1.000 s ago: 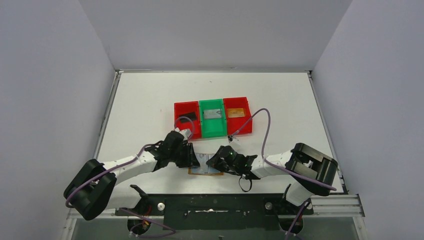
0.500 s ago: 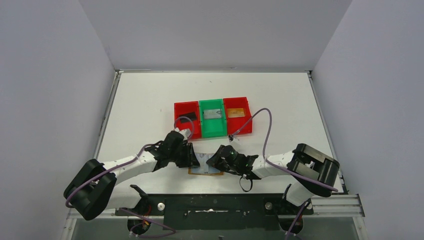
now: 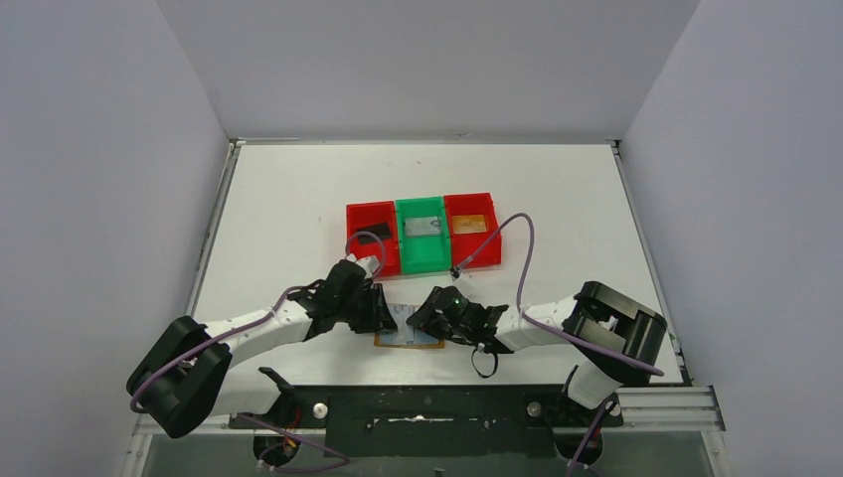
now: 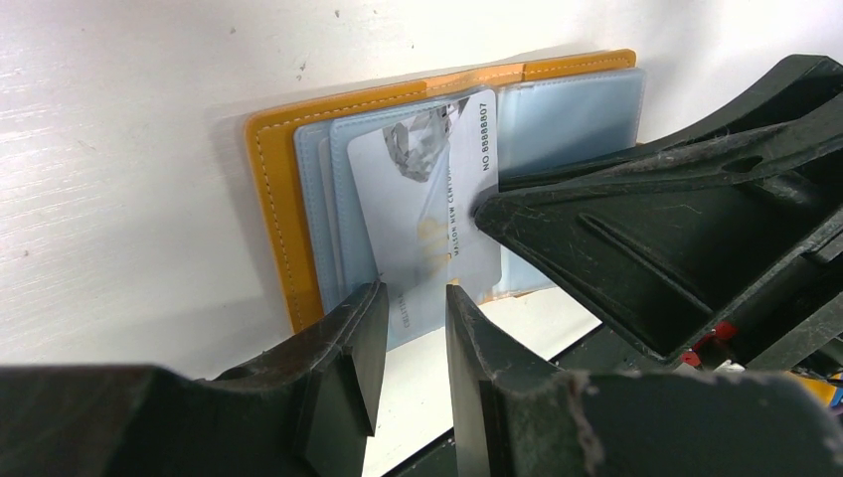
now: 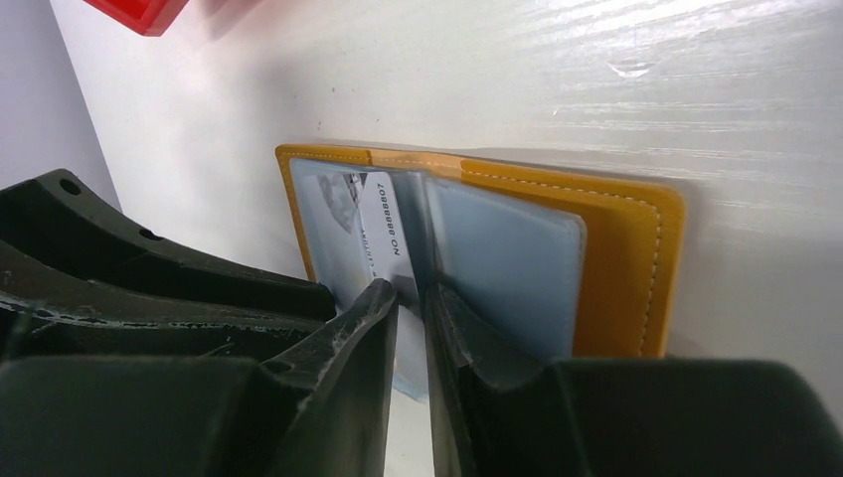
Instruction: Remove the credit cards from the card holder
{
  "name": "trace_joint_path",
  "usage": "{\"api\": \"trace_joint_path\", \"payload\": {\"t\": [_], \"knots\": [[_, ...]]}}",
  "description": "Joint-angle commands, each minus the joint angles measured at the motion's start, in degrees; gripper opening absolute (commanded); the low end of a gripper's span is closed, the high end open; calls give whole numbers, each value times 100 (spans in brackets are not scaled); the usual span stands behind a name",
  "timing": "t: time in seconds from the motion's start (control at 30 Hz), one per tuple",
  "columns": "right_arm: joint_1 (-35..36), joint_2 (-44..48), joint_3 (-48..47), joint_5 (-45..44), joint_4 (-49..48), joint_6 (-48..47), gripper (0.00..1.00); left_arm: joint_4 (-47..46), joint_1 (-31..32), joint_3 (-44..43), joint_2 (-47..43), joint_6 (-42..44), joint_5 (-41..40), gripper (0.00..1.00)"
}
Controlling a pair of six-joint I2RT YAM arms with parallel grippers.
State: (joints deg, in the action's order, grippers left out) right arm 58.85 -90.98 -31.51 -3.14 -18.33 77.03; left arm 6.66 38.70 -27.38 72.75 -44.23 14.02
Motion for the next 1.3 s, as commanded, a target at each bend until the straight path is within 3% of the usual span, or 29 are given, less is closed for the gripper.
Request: {"api": "trace_joint_path", "payload": {"t": [0.0,0.23,0.67,1.27], "knots": [[-26,75,-33,-152,67,-57,17,82,29,-5,-68,53,-124,28],[-31,297,49,-219,75,-49,10,73,27,7,-75,35,-125,28],[-38,573,199,-381,207,94,8,77,26,4,-29,71,-143,28],[-41,108,16,-161,80,81,27,81,28,-4,27,89,-101,27]]}}
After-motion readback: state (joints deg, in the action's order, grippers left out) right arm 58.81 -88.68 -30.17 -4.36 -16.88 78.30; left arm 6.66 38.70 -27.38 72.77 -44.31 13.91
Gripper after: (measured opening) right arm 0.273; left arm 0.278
